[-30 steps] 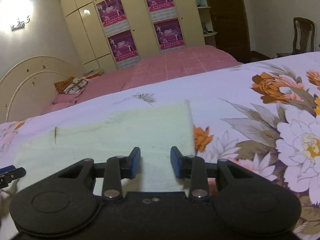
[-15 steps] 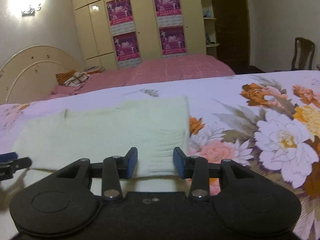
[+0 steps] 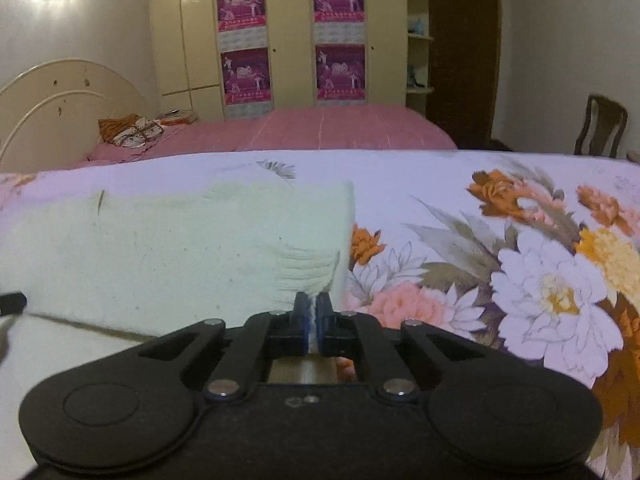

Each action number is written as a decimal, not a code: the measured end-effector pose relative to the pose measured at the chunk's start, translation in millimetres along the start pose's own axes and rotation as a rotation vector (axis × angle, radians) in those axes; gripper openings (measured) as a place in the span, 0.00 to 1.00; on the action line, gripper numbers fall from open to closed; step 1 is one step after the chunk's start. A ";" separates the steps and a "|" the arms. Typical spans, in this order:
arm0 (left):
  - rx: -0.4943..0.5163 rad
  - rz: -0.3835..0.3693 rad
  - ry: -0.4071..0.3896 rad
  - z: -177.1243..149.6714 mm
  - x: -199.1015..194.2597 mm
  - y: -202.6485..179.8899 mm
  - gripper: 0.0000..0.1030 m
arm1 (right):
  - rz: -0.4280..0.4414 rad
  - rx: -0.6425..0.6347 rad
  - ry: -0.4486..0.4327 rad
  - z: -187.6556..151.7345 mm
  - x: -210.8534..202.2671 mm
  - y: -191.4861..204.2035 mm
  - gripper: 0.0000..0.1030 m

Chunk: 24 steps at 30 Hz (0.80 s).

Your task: Fold small clothes

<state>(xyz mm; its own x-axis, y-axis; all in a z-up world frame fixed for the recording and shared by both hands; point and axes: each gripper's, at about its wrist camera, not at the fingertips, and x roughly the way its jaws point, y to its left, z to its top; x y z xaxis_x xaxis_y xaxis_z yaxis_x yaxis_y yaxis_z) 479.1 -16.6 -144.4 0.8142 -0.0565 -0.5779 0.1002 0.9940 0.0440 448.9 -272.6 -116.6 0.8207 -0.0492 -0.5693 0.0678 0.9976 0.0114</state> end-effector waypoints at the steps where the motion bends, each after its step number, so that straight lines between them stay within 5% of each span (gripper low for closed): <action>1: -0.001 0.002 0.003 0.8 1.2 0.0 0.73 | 0.005 0.008 -0.001 0.5 -1.3 -1.5 0.05; 15: -0.019 -0.019 0.011 1.3 4.9 5.4 0.75 | -0.031 -0.035 0.004 -1.6 2.7 3.5 0.11; 20: 0.014 -0.060 0.045 4.7 12.8 3.5 0.96 | -0.085 -0.043 0.021 0.4 4.7 4.2 0.41; 24: 0.069 -0.045 0.073 10.8 6.5 -1.1 0.98 | -0.057 0.010 0.053 4.8 2.1 -5.6 0.43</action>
<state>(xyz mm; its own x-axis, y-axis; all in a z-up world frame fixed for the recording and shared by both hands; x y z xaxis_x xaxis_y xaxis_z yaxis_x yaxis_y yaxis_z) 490.4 -19.1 -139.4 0.7642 -0.0912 -0.6385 0.1769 0.9816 0.0714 453.0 -278.5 -113.9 0.7843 -0.1032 -0.6117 0.1192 0.9928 -0.0146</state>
